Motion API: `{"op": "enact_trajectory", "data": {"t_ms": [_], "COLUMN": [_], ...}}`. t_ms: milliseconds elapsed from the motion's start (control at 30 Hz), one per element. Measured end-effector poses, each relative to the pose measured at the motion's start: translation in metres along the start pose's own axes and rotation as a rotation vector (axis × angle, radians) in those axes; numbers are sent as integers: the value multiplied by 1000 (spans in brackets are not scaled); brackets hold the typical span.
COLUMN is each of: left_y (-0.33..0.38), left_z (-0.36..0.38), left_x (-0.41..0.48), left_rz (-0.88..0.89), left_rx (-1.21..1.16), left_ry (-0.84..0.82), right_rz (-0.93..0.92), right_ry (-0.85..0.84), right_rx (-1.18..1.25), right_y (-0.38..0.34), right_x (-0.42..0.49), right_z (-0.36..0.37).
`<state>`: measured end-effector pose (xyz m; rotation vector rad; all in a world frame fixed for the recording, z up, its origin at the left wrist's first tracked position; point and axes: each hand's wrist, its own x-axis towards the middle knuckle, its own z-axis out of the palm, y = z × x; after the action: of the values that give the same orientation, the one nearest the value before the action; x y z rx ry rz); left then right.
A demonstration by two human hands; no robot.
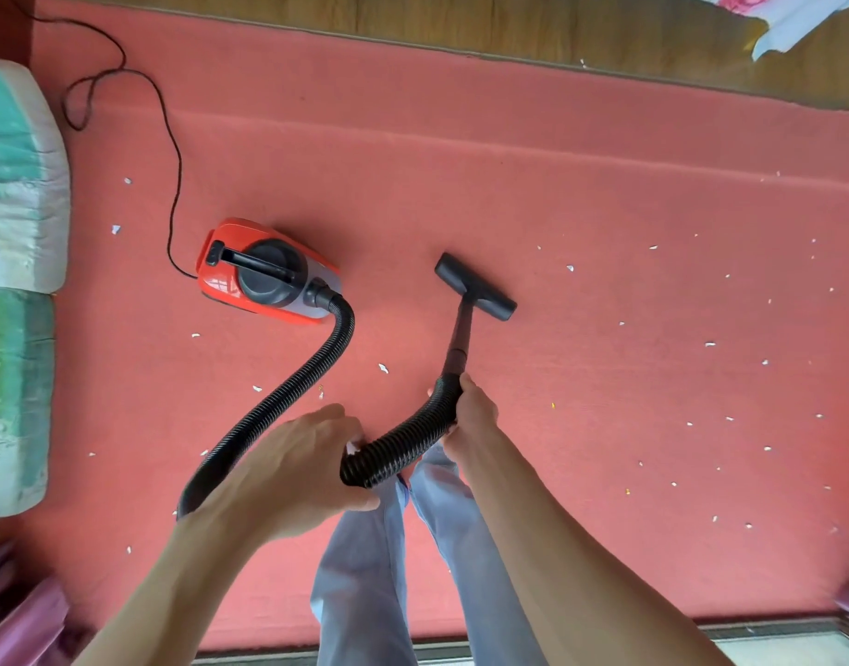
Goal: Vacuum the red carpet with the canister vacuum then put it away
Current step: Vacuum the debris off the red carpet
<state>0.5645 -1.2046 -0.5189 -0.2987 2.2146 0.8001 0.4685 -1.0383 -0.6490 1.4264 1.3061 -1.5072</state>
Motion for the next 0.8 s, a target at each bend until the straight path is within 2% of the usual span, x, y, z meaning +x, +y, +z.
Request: {"op": "enact_trajectory", "data": {"t_ms": [167,400,633,800], "left_y": [-12,6,-5,6], "left_z": [-8,-6,-20,-10], "left_x": [-6,15,9,19], "left_rz": [-13,6,12,-1], "left_rx": [-116,-88,-120,-123], "left_ry": [-74,-6,-93,4], "right_rz": [68,-49,81,2], "right_ry": [-15,67,47,74], "right_rx": [56,15,-15,-34], "right_y": [11,-14,-3,-19], "right_x": [0,3,3,12], "right_z": [-25,-12,-40,-18]}}
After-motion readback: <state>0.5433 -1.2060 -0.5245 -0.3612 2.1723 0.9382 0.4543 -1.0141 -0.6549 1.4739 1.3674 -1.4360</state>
